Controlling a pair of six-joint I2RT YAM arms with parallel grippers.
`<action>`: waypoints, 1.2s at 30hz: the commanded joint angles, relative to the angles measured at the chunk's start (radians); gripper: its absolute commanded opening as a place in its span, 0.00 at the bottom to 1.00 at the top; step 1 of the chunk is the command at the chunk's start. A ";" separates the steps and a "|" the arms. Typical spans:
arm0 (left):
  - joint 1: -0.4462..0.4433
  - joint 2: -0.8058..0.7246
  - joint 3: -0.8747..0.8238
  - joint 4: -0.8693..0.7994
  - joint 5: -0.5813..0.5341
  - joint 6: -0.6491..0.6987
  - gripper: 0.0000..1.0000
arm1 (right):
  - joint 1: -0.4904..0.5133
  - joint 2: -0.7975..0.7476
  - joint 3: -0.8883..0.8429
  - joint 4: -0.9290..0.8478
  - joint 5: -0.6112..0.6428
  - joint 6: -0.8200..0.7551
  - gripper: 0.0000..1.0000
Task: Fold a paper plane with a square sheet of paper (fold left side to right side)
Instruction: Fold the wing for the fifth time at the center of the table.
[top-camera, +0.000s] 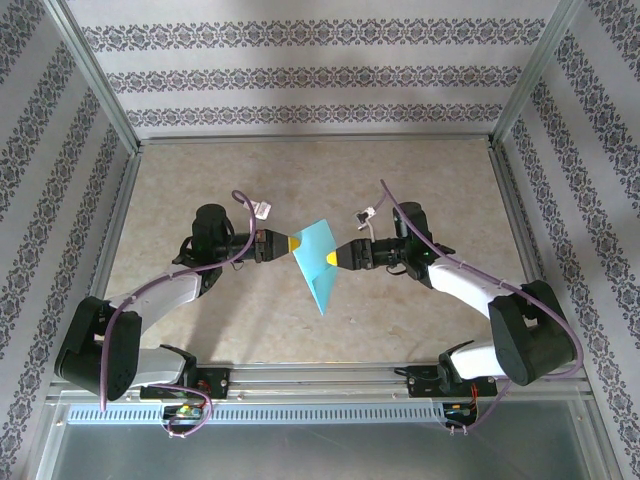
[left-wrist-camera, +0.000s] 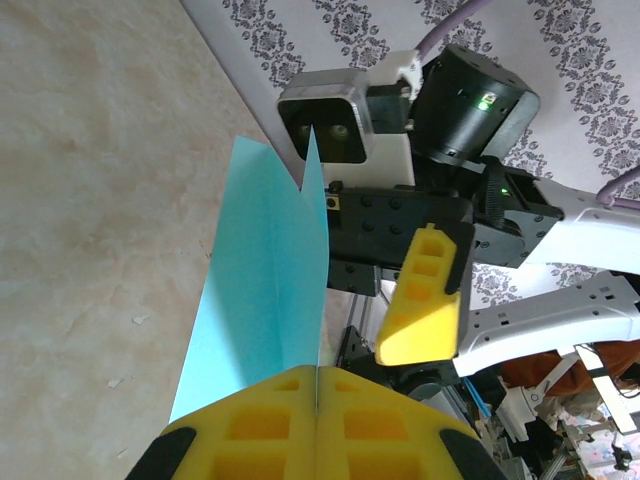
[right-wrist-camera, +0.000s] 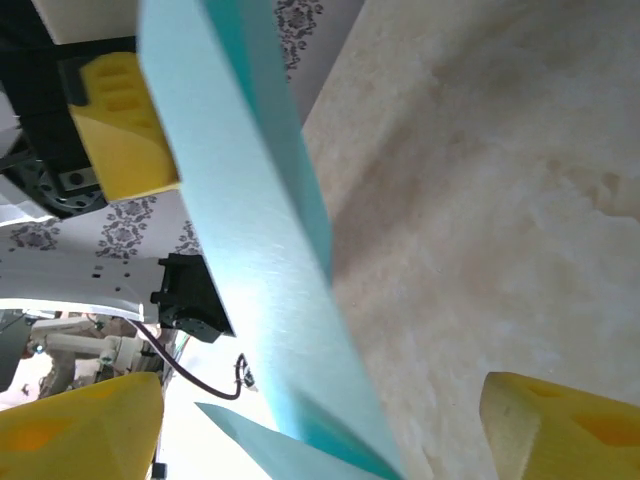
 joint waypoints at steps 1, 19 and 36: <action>0.014 0.007 0.031 -0.045 -0.008 0.047 0.00 | 0.017 -0.003 0.036 0.020 -0.042 -0.015 0.79; 0.015 0.054 0.038 -0.117 0.016 0.089 0.00 | 0.031 0.018 0.141 -0.117 0.017 -0.058 0.44; 0.016 0.000 0.067 -0.429 -0.220 0.284 0.47 | 0.046 0.166 0.183 -0.155 0.187 -0.057 0.00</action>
